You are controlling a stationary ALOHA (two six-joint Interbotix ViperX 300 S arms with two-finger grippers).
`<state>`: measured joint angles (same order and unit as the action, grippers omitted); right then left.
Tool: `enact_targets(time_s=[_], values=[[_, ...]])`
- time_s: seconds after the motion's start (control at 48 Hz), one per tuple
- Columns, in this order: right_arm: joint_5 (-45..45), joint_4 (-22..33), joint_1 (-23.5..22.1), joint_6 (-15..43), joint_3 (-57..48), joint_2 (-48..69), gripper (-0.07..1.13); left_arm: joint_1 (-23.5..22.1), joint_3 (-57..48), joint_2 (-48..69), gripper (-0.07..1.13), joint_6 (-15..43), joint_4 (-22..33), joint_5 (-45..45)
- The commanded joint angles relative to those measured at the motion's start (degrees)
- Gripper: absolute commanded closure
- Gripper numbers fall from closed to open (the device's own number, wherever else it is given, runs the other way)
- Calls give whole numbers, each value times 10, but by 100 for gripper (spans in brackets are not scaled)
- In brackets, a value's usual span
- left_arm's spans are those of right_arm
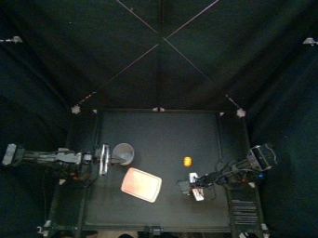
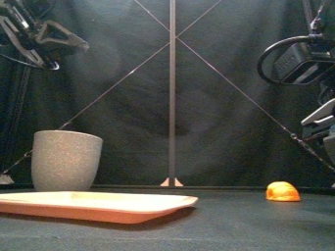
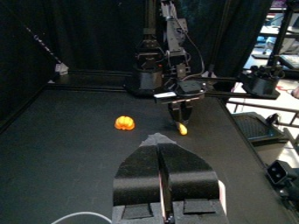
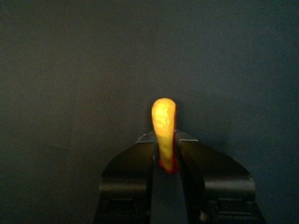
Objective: Pick the shrimp then place it in the grey bowl
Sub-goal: Place shrimp in the grey bowl
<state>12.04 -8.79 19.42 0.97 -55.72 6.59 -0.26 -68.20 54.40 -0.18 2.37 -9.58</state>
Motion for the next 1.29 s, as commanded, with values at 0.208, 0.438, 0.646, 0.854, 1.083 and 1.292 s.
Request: enact_targets(time_s=[0.208,0.438,0.646,0.854,1.083,1.292], values=[[-20,11,-17,-5,52,22,54,-2,5,-3,93,1,1,-6],[-75,84,-102,-7,122,31,54,-1,4,-3,93,2,-1,-24],[-215,158,-185,-5,182,-4,54,-1,3,-3,93,3,-12,-42],[-316,177,-242,-4,257,-88,54,-1,2,-3,93,3,-14,-42],[-325,180,-269,-4,355,-178,54,-2,-2,-3,93,3,-16,-43],[-327,180,-280,-4,444,-238,54,-1,-7,-3,93,3,-21,-43]])
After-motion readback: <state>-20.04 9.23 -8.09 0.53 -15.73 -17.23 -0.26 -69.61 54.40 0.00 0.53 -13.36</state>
